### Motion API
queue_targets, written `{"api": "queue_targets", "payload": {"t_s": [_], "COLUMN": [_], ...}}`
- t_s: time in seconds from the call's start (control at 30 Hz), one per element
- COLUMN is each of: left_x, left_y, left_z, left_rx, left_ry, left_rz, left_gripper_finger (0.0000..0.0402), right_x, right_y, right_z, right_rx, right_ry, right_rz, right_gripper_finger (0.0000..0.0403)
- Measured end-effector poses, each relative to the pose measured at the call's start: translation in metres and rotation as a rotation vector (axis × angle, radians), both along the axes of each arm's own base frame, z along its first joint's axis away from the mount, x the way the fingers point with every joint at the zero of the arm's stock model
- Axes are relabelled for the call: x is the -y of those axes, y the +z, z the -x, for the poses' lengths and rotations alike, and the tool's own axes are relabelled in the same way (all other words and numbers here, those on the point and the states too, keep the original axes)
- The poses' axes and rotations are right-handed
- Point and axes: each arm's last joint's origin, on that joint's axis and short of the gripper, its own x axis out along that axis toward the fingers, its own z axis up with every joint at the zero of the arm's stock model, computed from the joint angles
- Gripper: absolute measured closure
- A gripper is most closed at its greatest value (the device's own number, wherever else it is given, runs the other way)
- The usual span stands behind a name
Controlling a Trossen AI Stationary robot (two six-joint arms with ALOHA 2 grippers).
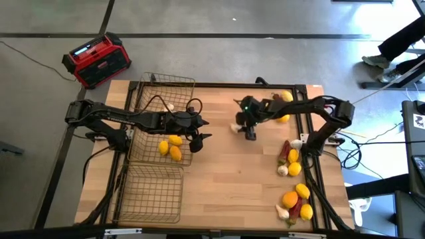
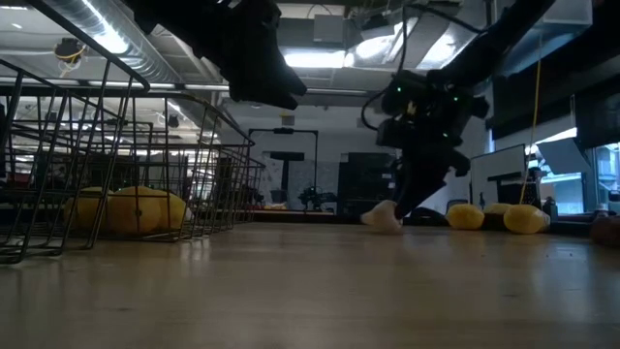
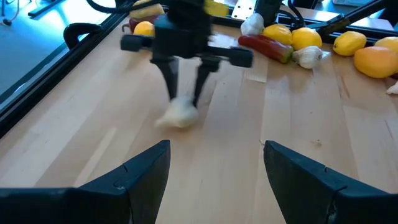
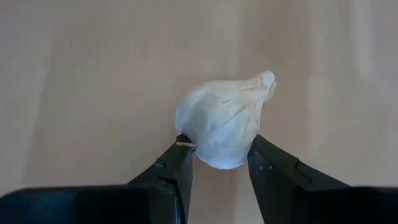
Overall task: Sort produce into baskets
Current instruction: Put the garlic in the top wire basket
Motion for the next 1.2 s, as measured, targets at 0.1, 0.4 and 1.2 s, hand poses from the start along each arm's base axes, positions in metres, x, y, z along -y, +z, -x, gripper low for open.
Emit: {"api": "queue_targets", "payload": {"t_s": [0.1,0.4,1.2], "left_x": [0.000,0.000,0.000], "left_y": [0.000,0.000,0.000], "left_z": [0.000,0.000,0.000], "left_rx": [0.000,0.000,0.000], "left_ry": [0.000,0.000,-0.001], "left_rz": [0.000,0.000,-0.001], "left_gripper_finger": [0.0147,0.0147,0.0147], "right_x": [-0.011,-0.023,-0.022], "right_y": [0.000,0.000,0.000], "right_z": [-0.005,-0.009,-0.008], "right_rx": [-0.004,-0.028,-0.043], "right_ry": [0.037,0.013,-0.041], "right_rz": [0.031,0.088,0.076], "right_gripper_finger": [0.0274,0.0274,0.0147]}}
